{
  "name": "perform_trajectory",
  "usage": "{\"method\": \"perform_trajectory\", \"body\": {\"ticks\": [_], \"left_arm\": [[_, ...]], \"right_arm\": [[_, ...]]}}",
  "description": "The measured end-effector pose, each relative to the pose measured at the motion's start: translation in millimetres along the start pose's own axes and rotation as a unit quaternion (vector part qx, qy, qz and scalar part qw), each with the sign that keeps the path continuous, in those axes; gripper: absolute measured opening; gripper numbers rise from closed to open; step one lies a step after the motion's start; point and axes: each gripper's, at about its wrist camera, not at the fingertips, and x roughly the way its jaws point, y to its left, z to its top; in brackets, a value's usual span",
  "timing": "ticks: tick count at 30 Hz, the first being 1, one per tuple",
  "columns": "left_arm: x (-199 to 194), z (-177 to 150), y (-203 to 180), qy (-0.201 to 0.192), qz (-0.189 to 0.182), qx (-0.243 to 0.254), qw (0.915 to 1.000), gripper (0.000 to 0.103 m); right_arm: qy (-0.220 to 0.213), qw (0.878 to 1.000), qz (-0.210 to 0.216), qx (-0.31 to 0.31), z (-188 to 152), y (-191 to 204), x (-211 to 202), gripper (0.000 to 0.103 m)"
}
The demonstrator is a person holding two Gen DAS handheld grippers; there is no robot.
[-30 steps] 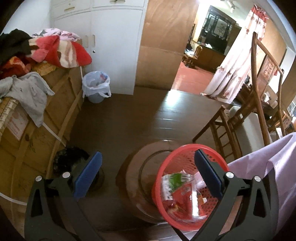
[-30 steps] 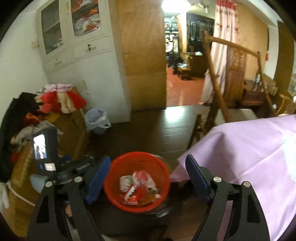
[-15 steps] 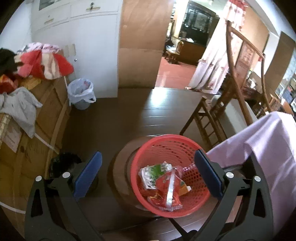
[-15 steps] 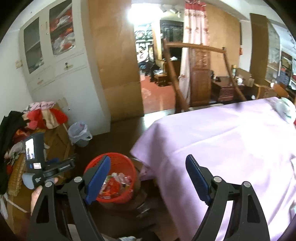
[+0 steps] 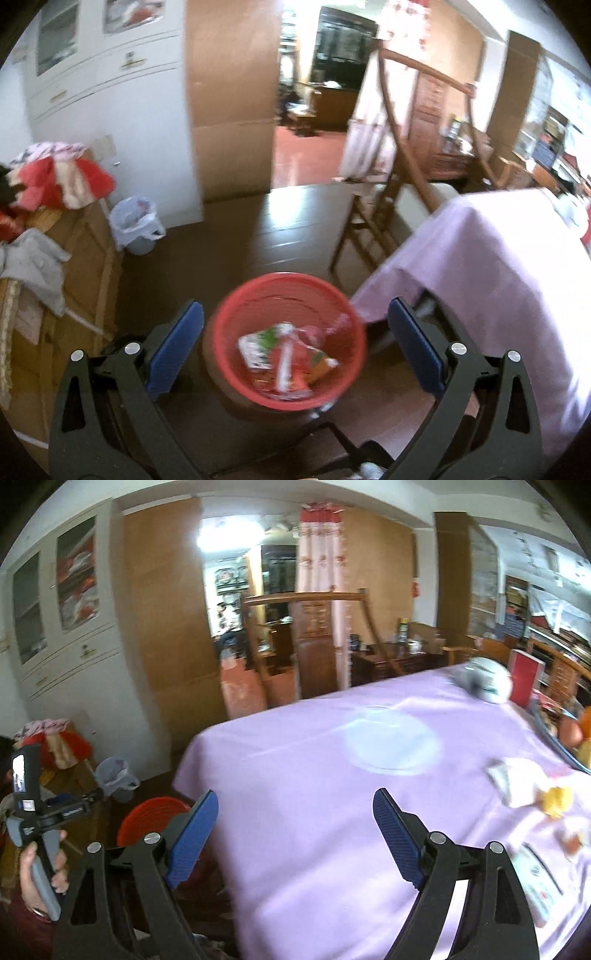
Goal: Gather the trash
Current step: 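Return both tools to the table toward the white medicine box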
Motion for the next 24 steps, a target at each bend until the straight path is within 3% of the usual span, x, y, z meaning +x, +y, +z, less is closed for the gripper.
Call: {"method": "perform_trajectory", "body": {"ticks": [8,16,20,24], "left_arm": [[-4.7,-2.0,-90.4,0.015,-0.07,0.082,0.994,0.096],[-19.0,-1.1,-193.4,0.013,-0.141,0.168,0.9757,0.096],[-31.9,-2.9,-261.6,0.025,-0.198,0.22,0.9547,0.096],[-54.0,-21.3,-336.4,0.03,-0.26,0.287,0.9213,0.096]], "right_arm": [[-0.008,0.994,-0.083,0.063,-22.8,-107.0,-39.6,0.087],[-0.014,0.975,-0.187,0.122,-47.2,-214.2,-67.9,0.088],[-0.026,0.955,-0.22,0.198,-68.5,-274.1,-80.5,0.089],[-0.015,0.927,-0.222,0.302,-92.5,-329.3,-90.3,0.089]]}}
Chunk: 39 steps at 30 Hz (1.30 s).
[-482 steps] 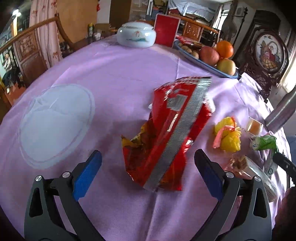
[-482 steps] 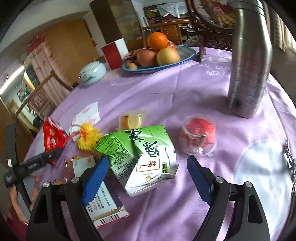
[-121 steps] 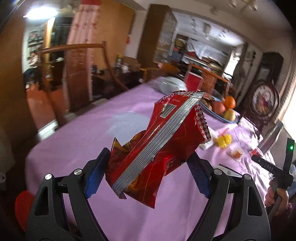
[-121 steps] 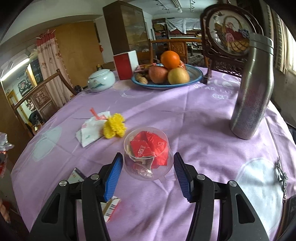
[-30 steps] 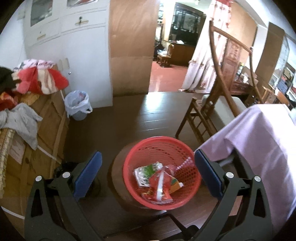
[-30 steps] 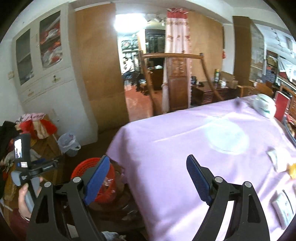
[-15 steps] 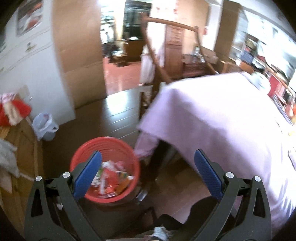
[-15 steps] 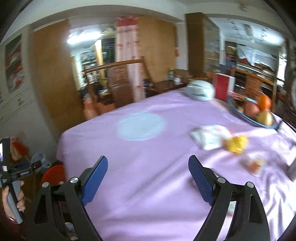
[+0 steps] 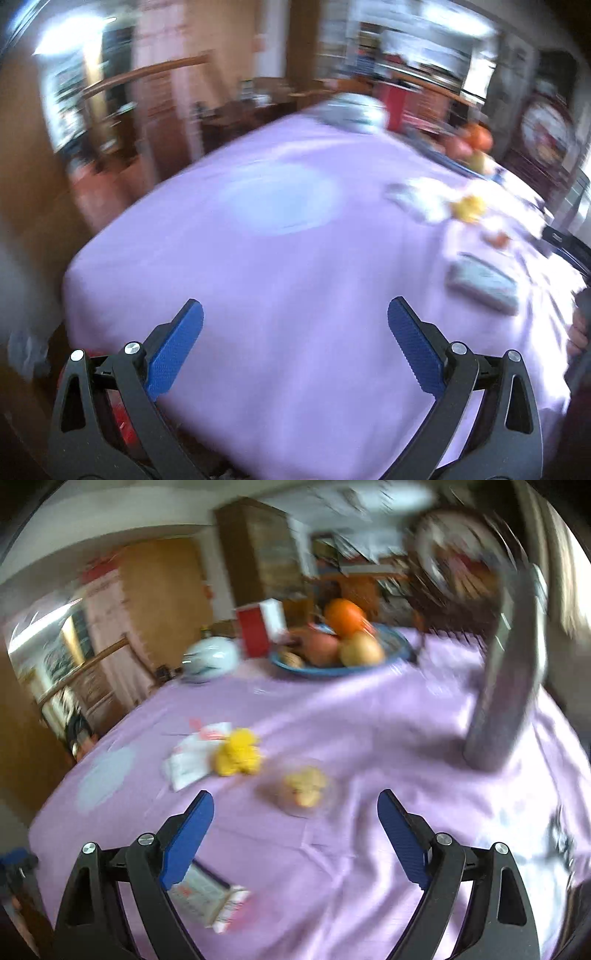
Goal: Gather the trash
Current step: 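Return both tools to the table toward the white medicine box, then grasp the white medicine box with the left tool while the right tool grasps the clear fruit cup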
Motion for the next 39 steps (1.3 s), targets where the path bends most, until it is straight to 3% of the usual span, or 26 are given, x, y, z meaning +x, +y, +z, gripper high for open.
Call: {"method": "perform_trajectory", "body": {"ticks": [4,10,14,18,21,23,25,28,30,34,39], "left_arm": [[18.8,14.6,-88.0,0.003,-0.05,0.089,0.9948,0.096],[42.9,17.0,-188.5,-0.001,-0.062,0.179,0.9819,0.096],[69.2,18.1,-219.5,0.019,-0.062,0.191,0.9793,0.097],[96.4,16.7,-228.4,0.058,-0.063,0.182,0.9797,0.097],[105.8,14.3,-224.8,0.062,-0.04,0.192,0.9786,0.098],[102.4,13.5,-214.3,0.049,0.0,0.212,0.976,0.098],[95.1,11.4,-194.2,0.035,0.021,0.225,0.9734,0.097],[84.6,10.9,-140.0,0.018,0.089,0.23,0.9691,0.097],[77.0,13.9,-109.9,0.016,0.099,0.21,0.9725,0.097],[59.9,28.3,-56.6,0.015,0.052,0.121,0.9911,0.097],[57.3,34.4,-41.6,0.029,-0.011,0.043,0.9986,0.097]], "right_arm": [[-0.011,0.999,-0.018,0.035,5.1,-19.0,0.7,0.089],[-0.026,0.998,-0.046,0.034,8.9,-27.0,-1.4,0.089],[-0.008,0.996,-0.09,0.026,8.5,-25.9,8.8,0.089],[0.003,0.995,-0.08,0.053,7.7,-36.3,9.5,0.089],[0.002,0.996,-0.071,0.055,6.8,-34.4,5.8,0.089],[-0.003,0.996,-0.076,0.041,6.8,-29.4,4.6,0.089],[-0.008,0.996,-0.085,0.025,5.8,-23.4,3.2,0.089],[-0.014,0.996,-0.086,0.013,3.9,-15.9,0.5,0.089],[-0.014,0.997,-0.081,0.01,2.5,-12.1,-0.4,0.089],[-0.012,0.997,-0.075,0.003,-0.6,-5.7,0.6,0.089],[-0.005,0.997,-0.075,-0.003,-3.0,-3.3,4.1,0.089]]}}
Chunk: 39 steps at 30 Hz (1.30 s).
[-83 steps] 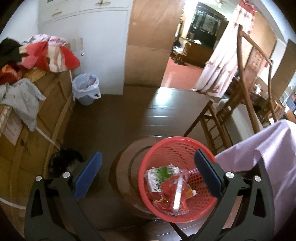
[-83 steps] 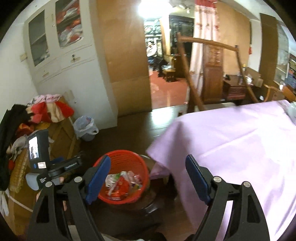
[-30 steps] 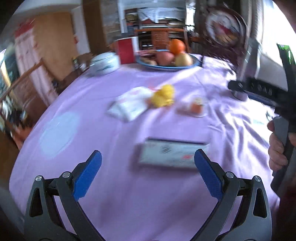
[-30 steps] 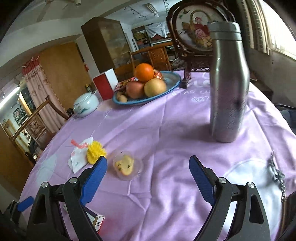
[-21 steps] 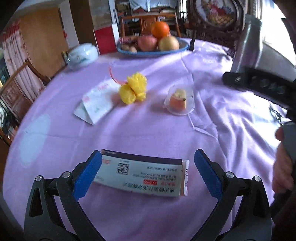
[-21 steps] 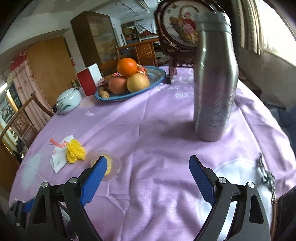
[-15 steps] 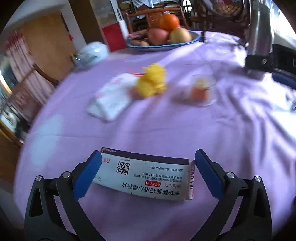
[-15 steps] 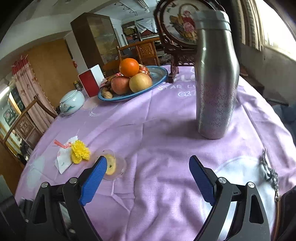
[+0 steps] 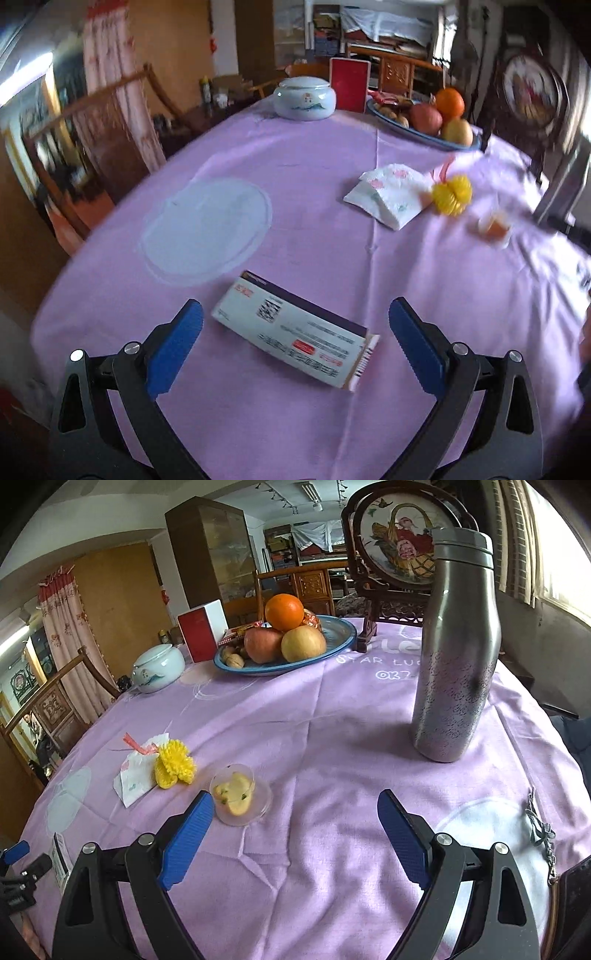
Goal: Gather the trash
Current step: 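Grasp the white medicine box with the left tool while the right tool grasps the clear fruit cup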
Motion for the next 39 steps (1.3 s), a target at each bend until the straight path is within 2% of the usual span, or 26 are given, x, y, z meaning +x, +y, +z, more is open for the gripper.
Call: {"method": "perform_trajectory", "body": {"ticks": [2,4,9,13,15,18,22,23,26,29,32,35,39], "left_arm": [[8.7,-1.5,-1.1,0.017,-0.027,-0.028,0.9991,0.097],[14.6,-6.1,-6.5,0.036,-0.039,-0.035,0.998,0.097],[32.6,-5.3,-17.8,0.054,-0.008,-0.008,0.9985,0.097],[45.7,20.8,-33.5,0.047,-0.073,0.021,0.9959,0.097],[48.3,27.9,-43.4,0.041,-0.066,0.037,0.9963,0.097],[40.3,25.1,-44.6,0.019,-0.072,0.033,0.9967,0.097],[41.6,13.9,-31.5,0.008,-0.028,0.031,0.9991,0.097],[44.9,12.3,-25.6,0.018,-0.027,0.025,0.9992,0.097],[47.9,13.7,-12.0,0.029,-0.058,-0.005,0.9979,0.097],[56.7,13.9,-12.9,0.052,-0.056,-0.009,0.997,0.097],[65.4,14.2,-15.4,0.075,-0.049,-0.003,0.996,0.097],[65.7,13.3,-18.6,0.075,-0.04,0.004,0.9964,0.097],[70.6,11.3,-29.4,0.085,-0.007,0.032,0.9958,0.097]], "right_arm": [[0.003,1.0,0.002,0.001,0.4,-0.8,1.1,0.089],[0.005,1.0,0.004,0.004,1.0,-1.7,1.7,0.089],[0.007,1.0,0.013,0.011,2.1,-2.9,1.5,0.089],[0.006,1.0,0.01,0.005,1.0,-1.3,1.9,0.089],[0.007,1.0,0.01,0.007,1.0,-2.6,2.5,0.089],[0.008,1.0,0.011,0.013,2.4,-5.7,3.0,0.089],[0.011,1.0,0.015,0.013,1.9,-5.8,4.3,0.089],[0.012,1.0,0.016,0.012,1.2,-4.9,4.7,0.089],[0.012,1.0,0.013,-0.002,-1.3,0.9,6.6,0.089],[0.012,1.0,0.008,-0.015,-4.0,5.4,9.5,0.089],[0.013,1.0,0.013,-0.023,-5.8,8.8,11.7,0.089],[0.009,0.999,0.015,-0.033,-6.7,11.8,11.7,0.089],[0.004,0.999,0.022,-0.036,-5.1,11.1,11.8,0.087]]}}
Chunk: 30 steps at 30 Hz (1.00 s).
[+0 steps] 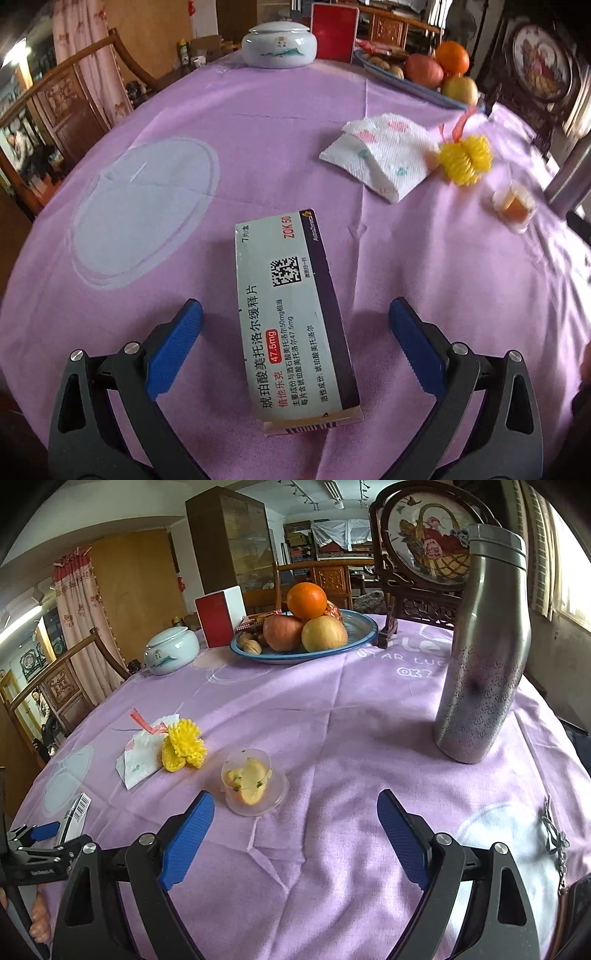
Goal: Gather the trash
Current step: 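Grasp the white medicine box with the left tool while the right tool grasps the clear fruit cup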
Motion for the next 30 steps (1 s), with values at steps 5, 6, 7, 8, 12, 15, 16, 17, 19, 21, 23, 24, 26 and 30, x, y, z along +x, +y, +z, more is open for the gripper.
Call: {"method": "perform_trajectory", "body": {"ticks": [5,6,7,8,12,15,16,17,19,21,23,24,26,30], "left_arm": [[0.5,-0.3,-2.7,0.0,0.009,0.005,0.9999,0.097],[0.2,-0.5,-2.2,0.0,0.008,0.005,1.0,0.097],[0.0,-0.1,-2.5,0.0,0.008,0.005,1.0,0.097],[-0.1,-0.2,-2.2,0.0,0.008,0.005,1.0,0.097],[-0.2,-0.4,-2.3,0.0,0.008,0.005,1.0,0.097],[-0.2,-0.3,-2.7,0.0,0.008,0.005,1.0,0.097],[-0.3,-0.4,-2.5,0.0,0.009,0.005,1.0,0.097],[-0.2,-0.3,-2.6,0.0,0.009,0.005,0.9999,0.097],[-0.2,-0.2,-2.7,0.0,0.009,0.005,1.0,0.097],[-0.3,-0.2,-2.6,0.0,0.009,0.005,0.9999,0.097],[-0.4,-0.1,-2.7,0.0,0.009,0.005,0.9999,0.097],[-0.4,-0.1,-2.6,0.0,0.009,0.005,0.9999,0.097],[-0.6,-0.2,-2.4,0.0,0.009,0.005,0.9999,0.097],[-1.8,-0.6,-1.2,0.0,0.01,0.001,0.9999,0.097]], "right_arm": [[-0.007,1.0,0.018,0.013,2.9,-8.5,0.8,0.082],[-0.008,1.0,0.021,0.013,2.4,-8.4,1.1,0.081],[-0.01,1.0,0.022,0.01,1.9,-7.1,2.1,0.081],[-0.01,1.0,0.022,-0.001,1.1,-2.7,4.6,0.081],[-0.002,0.998,0.015,-0.053,-2.1,22.8,18.5,0.081],[0.025,0.996,0.002,-0.081,-0.8,39.3,36.9,0.08],[0.029,0.997,0.006,-0.076,-0.1,40.0,39.6,0.078],[0.034,0.997,0.01,-0.068,2.2,38.8,43.5,0.078],[0.043,0.998,0.012,-0.051,8.2,34.0,53.4,0.078],[0.065,0.997,0.024,-0.035,12.9,28.5,66.5,0.077],[0.084,0.995,0.039,-0.024,12.1,24.9,73.9,0.072],[0.085,0.995,0.042,-0.02,11.8,23.1,74.4,0.066],[0.073,0.996,0.036,-0.031,11.7,23.6,68.1,0.056],[0.038,0.998,0.034,-0.042,12.8,25.3,42.2,0.055]]}}
